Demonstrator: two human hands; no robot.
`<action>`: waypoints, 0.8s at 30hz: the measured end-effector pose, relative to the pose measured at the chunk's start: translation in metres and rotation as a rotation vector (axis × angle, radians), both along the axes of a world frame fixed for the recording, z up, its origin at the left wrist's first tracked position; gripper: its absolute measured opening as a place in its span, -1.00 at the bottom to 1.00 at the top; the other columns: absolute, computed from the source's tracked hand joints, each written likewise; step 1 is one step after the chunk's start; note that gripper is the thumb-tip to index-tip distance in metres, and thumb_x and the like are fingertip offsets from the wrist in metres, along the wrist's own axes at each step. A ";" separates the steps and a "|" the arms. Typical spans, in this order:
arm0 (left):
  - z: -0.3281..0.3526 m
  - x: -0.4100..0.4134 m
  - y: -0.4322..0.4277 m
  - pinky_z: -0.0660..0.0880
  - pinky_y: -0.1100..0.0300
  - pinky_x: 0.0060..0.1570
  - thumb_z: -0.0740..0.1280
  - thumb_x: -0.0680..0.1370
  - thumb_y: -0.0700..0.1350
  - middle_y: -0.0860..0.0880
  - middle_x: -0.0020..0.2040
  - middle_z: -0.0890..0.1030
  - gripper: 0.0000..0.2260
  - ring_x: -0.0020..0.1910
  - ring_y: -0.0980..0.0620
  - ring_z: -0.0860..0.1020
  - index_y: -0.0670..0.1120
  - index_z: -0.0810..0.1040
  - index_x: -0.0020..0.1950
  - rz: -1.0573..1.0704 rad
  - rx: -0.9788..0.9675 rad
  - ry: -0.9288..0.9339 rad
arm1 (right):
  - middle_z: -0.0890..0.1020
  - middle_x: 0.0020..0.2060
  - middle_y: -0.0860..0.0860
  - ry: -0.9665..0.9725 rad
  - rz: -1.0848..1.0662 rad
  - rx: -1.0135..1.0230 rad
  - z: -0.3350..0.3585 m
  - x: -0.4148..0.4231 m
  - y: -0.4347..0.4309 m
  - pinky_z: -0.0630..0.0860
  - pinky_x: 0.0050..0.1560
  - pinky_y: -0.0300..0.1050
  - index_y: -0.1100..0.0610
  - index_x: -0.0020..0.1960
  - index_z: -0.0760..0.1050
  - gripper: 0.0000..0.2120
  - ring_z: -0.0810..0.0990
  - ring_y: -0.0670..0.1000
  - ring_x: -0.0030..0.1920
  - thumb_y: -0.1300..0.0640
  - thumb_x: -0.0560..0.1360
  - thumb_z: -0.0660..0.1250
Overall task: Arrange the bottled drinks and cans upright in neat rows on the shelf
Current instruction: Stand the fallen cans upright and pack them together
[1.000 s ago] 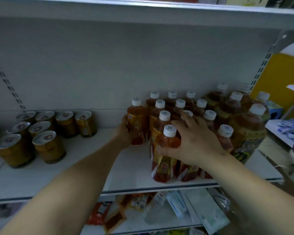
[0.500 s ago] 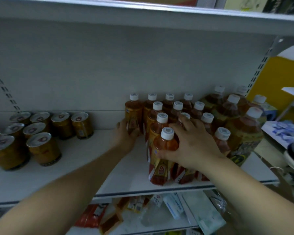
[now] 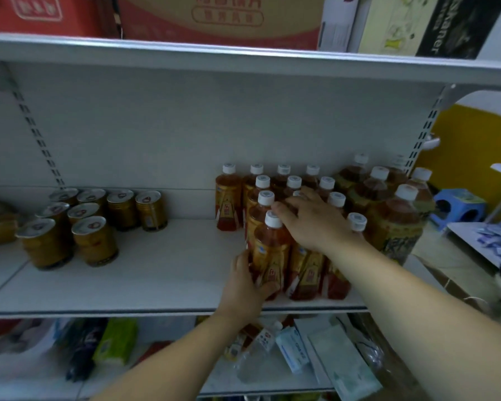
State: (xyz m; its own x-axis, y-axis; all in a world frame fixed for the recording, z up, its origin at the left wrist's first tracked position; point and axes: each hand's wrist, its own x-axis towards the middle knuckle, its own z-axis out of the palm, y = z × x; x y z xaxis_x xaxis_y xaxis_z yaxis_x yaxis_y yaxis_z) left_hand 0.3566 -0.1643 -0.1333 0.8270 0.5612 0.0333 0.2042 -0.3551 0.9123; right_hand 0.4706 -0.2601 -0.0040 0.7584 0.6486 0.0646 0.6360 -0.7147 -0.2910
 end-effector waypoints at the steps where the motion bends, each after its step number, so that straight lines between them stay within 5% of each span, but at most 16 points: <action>1: 0.002 0.001 0.001 0.43 0.03 0.26 0.50 0.39 -0.03 0.03 0.30 0.39 -0.29 0.25 0.04 0.43 0.00 0.20 0.44 -0.009 -0.008 0.034 | 0.09 0.55 -0.01 0.000 0.004 -0.004 0.001 0.000 0.000 0.24 0.33 0.06 -0.06 0.34 0.44 -0.40 0.16 0.07 0.51 -0.36 0.54 -0.10; 7: 0.037 -0.008 0.033 0.30 0.19 0.27 0.47 0.42 0.06 -0.02 0.46 0.29 -0.14 0.41 -0.02 0.31 0.03 -0.01 0.54 -0.299 0.088 0.329 | 0.15 0.51 -0.01 0.055 -0.008 -0.063 0.003 0.002 -0.001 0.31 0.23 0.05 -0.08 0.31 0.45 -0.34 0.30 0.11 0.41 -0.43 0.47 -0.11; 10: 0.061 -0.032 0.068 0.25 0.08 0.40 0.36 0.47 0.19 -0.01 0.54 0.16 -0.21 0.46 -0.04 0.24 0.08 -0.01 0.55 -0.324 0.256 0.469 | 0.41 0.27 0.05 0.070 -0.019 -0.086 0.018 0.005 0.009 0.38 0.17 0.06 -0.04 0.19 0.48 -0.40 0.44 0.12 0.20 -0.38 0.40 -0.03; 15: 0.094 -0.104 0.142 0.37 0.13 0.30 0.32 0.51 0.16 0.01 0.50 0.25 -0.36 0.34 -0.03 0.41 0.09 0.13 0.52 -0.145 0.389 0.536 | 0.45 0.29 0.11 -0.113 0.045 -0.047 0.044 -0.028 0.066 0.41 0.20 0.04 0.03 0.36 0.37 -0.42 0.44 0.19 0.27 -0.30 0.49 0.11; 19: 0.107 -0.181 0.198 0.40 0.21 0.11 0.37 0.50 0.07 -0.04 0.32 0.48 -0.52 0.15 0.01 0.49 0.04 0.34 0.38 -0.044 0.417 0.535 | 0.42 0.35 0.15 -0.070 0.191 -0.091 0.047 -0.088 0.147 0.41 0.23 0.01 0.06 0.37 0.35 -0.42 0.43 0.20 0.30 -0.30 0.52 0.13; 24: 0.117 -0.282 0.265 0.30 0.20 0.26 0.34 0.52 0.07 -0.03 0.48 0.30 -0.41 0.39 -0.03 0.35 0.00 0.22 0.49 0.123 0.461 0.560 | 0.49 0.27 0.11 0.028 0.324 -0.082 0.041 -0.181 0.257 0.47 0.11 -0.02 0.09 0.35 0.36 -0.43 0.49 0.13 0.16 -0.28 0.52 0.17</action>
